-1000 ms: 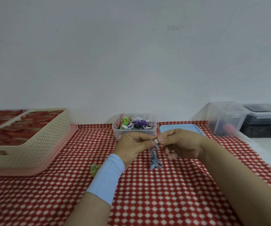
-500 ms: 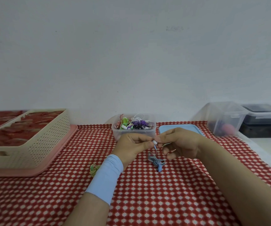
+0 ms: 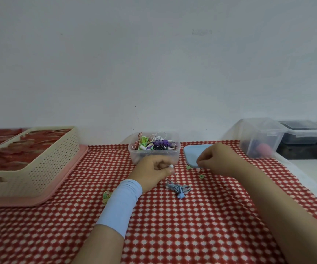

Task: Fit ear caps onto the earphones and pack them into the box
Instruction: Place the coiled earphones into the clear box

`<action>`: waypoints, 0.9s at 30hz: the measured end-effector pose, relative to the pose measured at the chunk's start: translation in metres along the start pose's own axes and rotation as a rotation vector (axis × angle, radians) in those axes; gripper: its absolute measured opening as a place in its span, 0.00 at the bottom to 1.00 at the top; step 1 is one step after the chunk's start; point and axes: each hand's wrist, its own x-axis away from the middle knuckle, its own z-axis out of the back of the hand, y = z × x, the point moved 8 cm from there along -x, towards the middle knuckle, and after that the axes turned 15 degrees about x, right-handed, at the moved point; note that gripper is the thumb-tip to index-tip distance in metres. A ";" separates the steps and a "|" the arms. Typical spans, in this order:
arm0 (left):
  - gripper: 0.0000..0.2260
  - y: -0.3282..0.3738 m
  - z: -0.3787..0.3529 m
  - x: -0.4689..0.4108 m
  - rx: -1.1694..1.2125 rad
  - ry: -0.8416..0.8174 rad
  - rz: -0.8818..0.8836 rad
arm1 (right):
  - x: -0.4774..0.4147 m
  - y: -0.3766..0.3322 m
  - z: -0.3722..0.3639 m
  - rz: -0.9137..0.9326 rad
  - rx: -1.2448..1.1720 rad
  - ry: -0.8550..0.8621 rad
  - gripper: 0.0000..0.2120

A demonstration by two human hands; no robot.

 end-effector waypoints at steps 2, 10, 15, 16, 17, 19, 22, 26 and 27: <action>0.06 -0.003 0.002 0.001 -0.036 0.002 0.018 | -0.002 -0.003 -0.006 -0.001 0.117 -0.014 0.03; 0.11 -0.010 0.010 0.000 -0.311 -0.057 0.067 | -0.006 -0.009 -0.012 -0.023 0.202 -0.012 0.05; 0.08 0.018 0.012 -0.001 -0.401 -0.026 -0.067 | 0.003 -0.024 0.002 0.093 -0.149 0.058 0.03; 0.08 0.027 0.008 0.001 -0.373 -0.040 -0.096 | 0.005 -0.028 0.004 0.114 -0.218 0.055 0.03; 0.08 0.035 0.002 0.002 -0.346 -0.074 -0.109 | 0.006 -0.031 0.005 0.129 -0.273 0.045 0.02; 0.07 0.043 -0.014 0.006 -0.350 -0.192 -0.101 | 0.007 -0.034 0.003 0.155 -0.320 0.012 0.02; 0.08 0.039 -0.038 0.012 -0.458 -0.380 -0.066 | 0.008 -0.035 -0.001 0.176 -0.362 -0.022 0.02; 0.11 0.028 -0.045 0.017 -0.437 -0.469 0.002 | 0.009 -0.030 -0.003 0.165 -0.406 -0.016 0.03; 0.11 0.027 -0.043 0.017 -0.425 -0.464 0.016 | 0.009 -0.030 -0.003 0.164 -0.414 -0.014 0.03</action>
